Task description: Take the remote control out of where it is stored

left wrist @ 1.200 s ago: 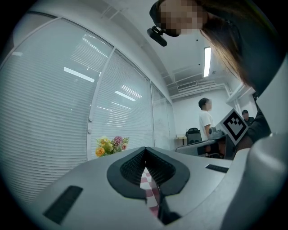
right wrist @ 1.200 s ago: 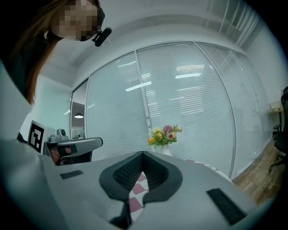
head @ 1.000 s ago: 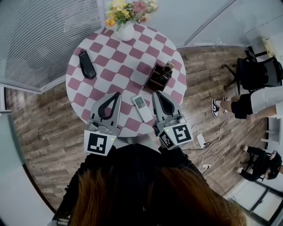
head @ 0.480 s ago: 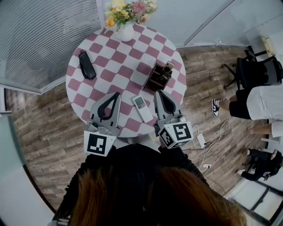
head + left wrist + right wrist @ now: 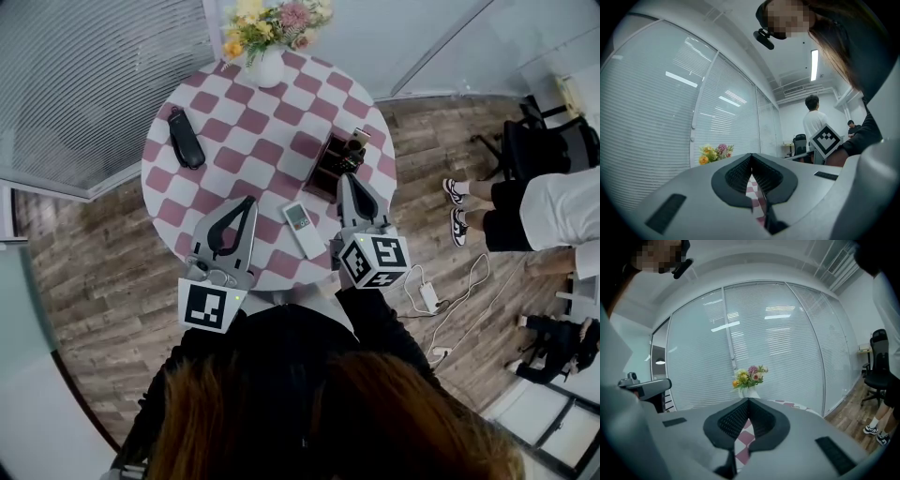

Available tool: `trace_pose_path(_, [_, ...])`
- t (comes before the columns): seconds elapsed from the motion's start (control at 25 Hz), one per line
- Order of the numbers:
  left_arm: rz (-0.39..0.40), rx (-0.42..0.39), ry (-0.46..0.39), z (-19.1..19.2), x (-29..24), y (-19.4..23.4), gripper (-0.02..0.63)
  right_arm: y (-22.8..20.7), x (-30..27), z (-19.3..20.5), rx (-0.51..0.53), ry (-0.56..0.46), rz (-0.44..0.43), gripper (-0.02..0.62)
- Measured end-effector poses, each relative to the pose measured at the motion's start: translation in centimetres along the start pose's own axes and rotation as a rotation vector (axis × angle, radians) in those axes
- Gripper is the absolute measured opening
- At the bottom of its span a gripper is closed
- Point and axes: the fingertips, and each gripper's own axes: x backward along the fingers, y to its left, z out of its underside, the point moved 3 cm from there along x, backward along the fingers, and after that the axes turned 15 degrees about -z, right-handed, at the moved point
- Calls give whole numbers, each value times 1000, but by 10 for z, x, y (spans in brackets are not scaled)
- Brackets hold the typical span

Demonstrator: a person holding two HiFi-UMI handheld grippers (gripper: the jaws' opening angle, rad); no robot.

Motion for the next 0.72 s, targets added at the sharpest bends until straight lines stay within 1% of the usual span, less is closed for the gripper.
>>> trace_pose_path(0.44, [-3,-14,-10,-2,6,-2,9,-34,-8,11,-7,31,127,15])
trace_pose_path(0.72, [-10,-13,-6,-1,9,-1,9,-63,-19,36,-67,57,214,15])
